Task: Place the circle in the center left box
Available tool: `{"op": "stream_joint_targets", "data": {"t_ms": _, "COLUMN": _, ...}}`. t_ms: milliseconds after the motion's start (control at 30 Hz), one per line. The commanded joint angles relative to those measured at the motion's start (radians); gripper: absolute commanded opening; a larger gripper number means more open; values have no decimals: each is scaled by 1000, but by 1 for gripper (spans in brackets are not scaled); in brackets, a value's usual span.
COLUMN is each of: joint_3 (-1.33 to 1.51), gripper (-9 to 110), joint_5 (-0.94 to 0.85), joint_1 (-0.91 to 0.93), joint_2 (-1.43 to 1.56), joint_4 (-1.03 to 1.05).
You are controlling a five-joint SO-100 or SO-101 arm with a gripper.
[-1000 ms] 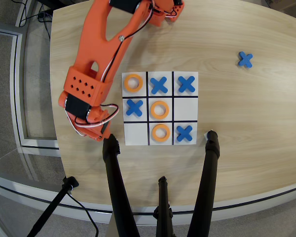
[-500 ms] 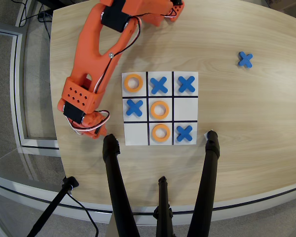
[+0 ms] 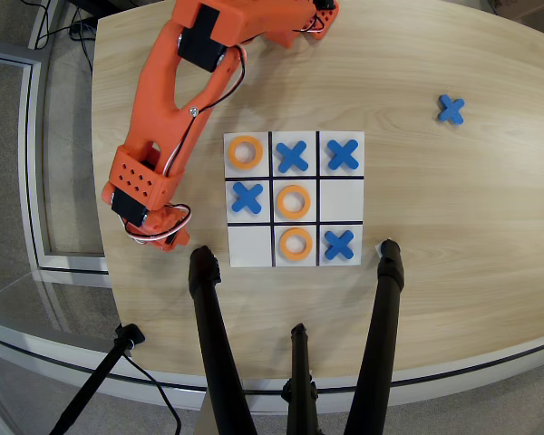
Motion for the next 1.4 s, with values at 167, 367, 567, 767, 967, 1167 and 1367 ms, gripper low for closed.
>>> {"op": "stream_joint_targets", "data": {"t_ms": 167, "joint_3": -18, "gripper": 21, "joint_5": -9, "joint_1": 21, "joint_2": -11, "joint_4": -11}}
{"op": "stream_joint_targets", "data": {"t_ms": 367, "joint_3": -15, "gripper": 21, "joint_5": -9, "joint_1": 21, "joint_2": -31, "joint_4": -12}}
{"op": "stream_joint_targets", "data": {"t_ms": 567, "joint_3": -12, "gripper": 21, "joint_5": -8, "joint_1": 17, "joint_2": -72, "joint_4": -15}}
{"op": "stream_joint_targets", "data": {"t_ms": 767, "joint_3": 41, "gripper": 20, "joint_5": 5, "joint_1": 26, "joint_2": -106, "joint_4": -55}}
{"op": "stream_joint_targets", "data": {"t_ms": 967, "joint_3": 48, "gripper": 19, "joint_5": 37, "joint_1": 31, "joint_2": -107, "joint_4": -54}}
{"op": "stream_joint_targets", "data": {"t_ms": 1167, "joint_3": 46, "gripper": 11, "joint_5": 80, "joint_1": 31, "joint_2": -107, "joint_4": -54}}
{"op": "stream_joint_targets", "data": {"t_ms": 1367, "joint_3": 41, "gripper": 0, "joint_5": 97, "joint_1": 31, "joint_2": -107, "joint_4": -51}}
